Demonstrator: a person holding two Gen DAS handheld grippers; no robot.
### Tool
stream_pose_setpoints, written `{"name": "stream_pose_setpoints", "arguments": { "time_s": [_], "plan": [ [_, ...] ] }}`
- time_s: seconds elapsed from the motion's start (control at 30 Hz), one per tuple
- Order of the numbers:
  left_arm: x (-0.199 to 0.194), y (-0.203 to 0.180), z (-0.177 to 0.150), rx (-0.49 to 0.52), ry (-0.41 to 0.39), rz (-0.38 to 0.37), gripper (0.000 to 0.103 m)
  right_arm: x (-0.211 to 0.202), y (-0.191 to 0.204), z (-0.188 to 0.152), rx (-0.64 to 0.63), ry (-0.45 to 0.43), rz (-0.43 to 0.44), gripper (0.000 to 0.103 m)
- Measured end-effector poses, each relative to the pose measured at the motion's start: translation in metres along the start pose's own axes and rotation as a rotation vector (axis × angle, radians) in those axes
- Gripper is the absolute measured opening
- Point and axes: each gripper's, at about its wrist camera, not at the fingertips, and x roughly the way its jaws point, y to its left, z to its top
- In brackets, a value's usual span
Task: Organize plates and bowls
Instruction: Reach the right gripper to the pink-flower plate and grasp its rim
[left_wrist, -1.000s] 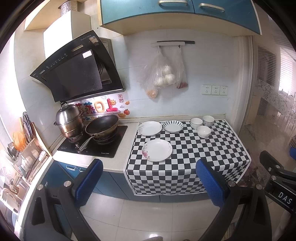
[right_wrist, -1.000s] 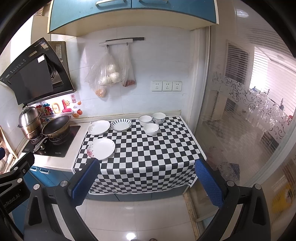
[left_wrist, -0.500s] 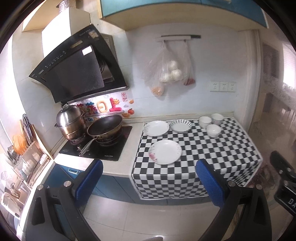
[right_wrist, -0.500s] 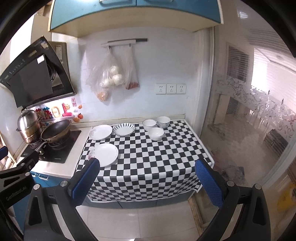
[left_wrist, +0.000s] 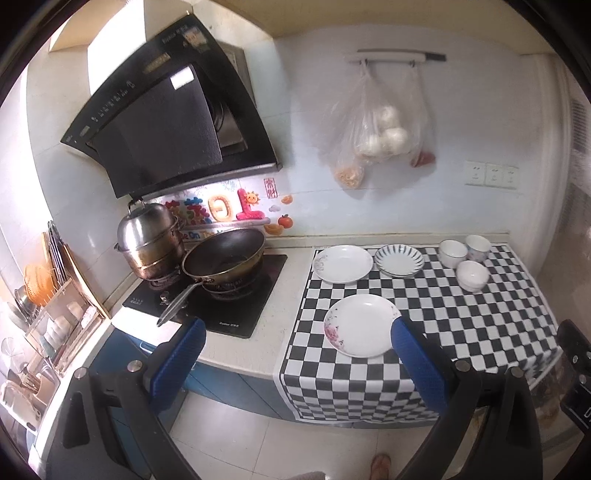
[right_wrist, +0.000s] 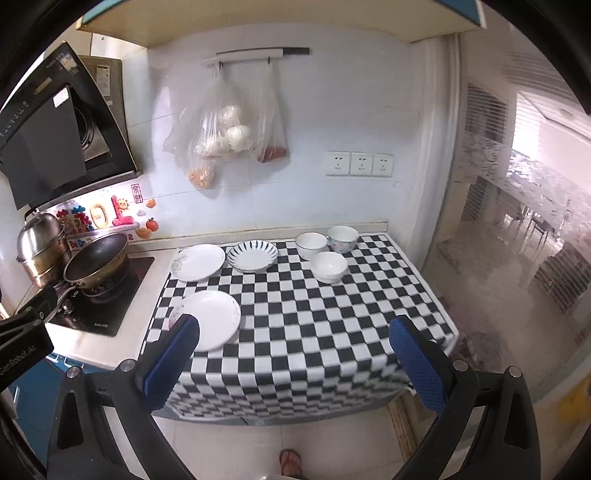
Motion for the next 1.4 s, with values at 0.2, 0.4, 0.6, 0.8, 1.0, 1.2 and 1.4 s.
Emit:
{"name": "stream_pose_setpoints", "arguments": {
  "time_s": [0.2,0.4,0.6,0.8,1.0,1.2,1.4],
  "plan": [
    [0.078,-0.021,0.023,0.004,0.057,0.040,0.103,0.101,0.019,0.030,-0.035,0.059,0.049,0.103],
    [0.196,-0.044,0.032,-0.025,0.236,-0.042,0.103,0.228,0.043,0.053,-0.101,0.171,0.129,0.103],
    [0.306,-0.062,0.020,-0.041,0.420,-0.060,0.103,0.361,0.062,0.046,-0.148,0.354,0.198,0.103],
    [0.390,-0.063,-0.003,-0.074,0.583,-0.067,0.103,0.470,0.082,0.011,-0.157,0.559,0.282,0.103],
    [0.454,-0.051,-0.035,-0.124,0.761,-0.137,0.078,0.536,0.103,-0.029,-0.137,0.747,0.369,0.103],
    [0.490,-0.047,-0.061,-0.119,0.870,-0.237,0.059,0.570,0.118,-0.056,-0.112,0.871,0.408,0.097],
    [0.511,-0.054,-0.077,-0.102,0.935,-0.345,0.040,0.577,0.130,-0.071,-0.070,0.961,0.450,0.075]
  ]
}}
